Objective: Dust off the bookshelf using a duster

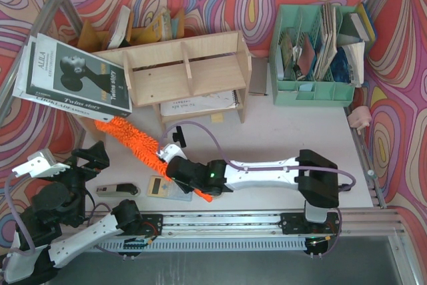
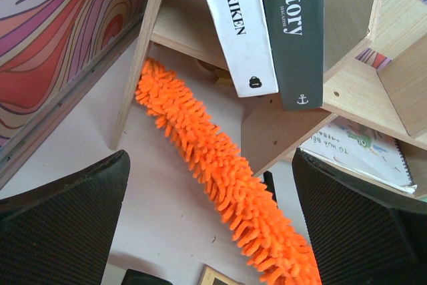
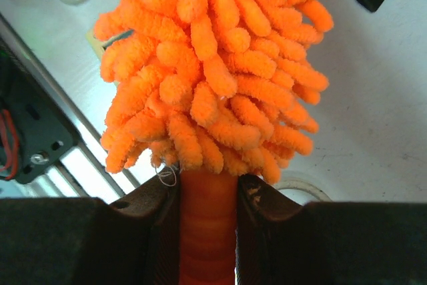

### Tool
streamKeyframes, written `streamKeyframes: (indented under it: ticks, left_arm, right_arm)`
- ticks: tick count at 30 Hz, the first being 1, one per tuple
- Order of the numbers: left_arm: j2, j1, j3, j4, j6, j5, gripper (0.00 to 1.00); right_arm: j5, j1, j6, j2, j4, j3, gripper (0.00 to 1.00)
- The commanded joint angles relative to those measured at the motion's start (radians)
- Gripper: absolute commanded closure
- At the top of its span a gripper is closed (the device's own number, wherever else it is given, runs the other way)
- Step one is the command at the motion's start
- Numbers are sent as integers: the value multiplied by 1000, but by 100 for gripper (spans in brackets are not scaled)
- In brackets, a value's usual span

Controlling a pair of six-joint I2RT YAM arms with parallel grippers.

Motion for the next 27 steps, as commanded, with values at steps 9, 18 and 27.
streamKeyframes:
  ticks: [9,18,27]
  left_arm:
    - [14,-3,2,5,20,-15,1]
    - [20,-3,0,5,20,-17,1]
    - [19,-3,1,0,14,-20,1]
  right_arm:
    - [-45,22,-13,-172,114,-103,100]
    - [-43,23,-18,-142,78,-168,100]
    - [-25,43,-55,-215,81,-100,100]
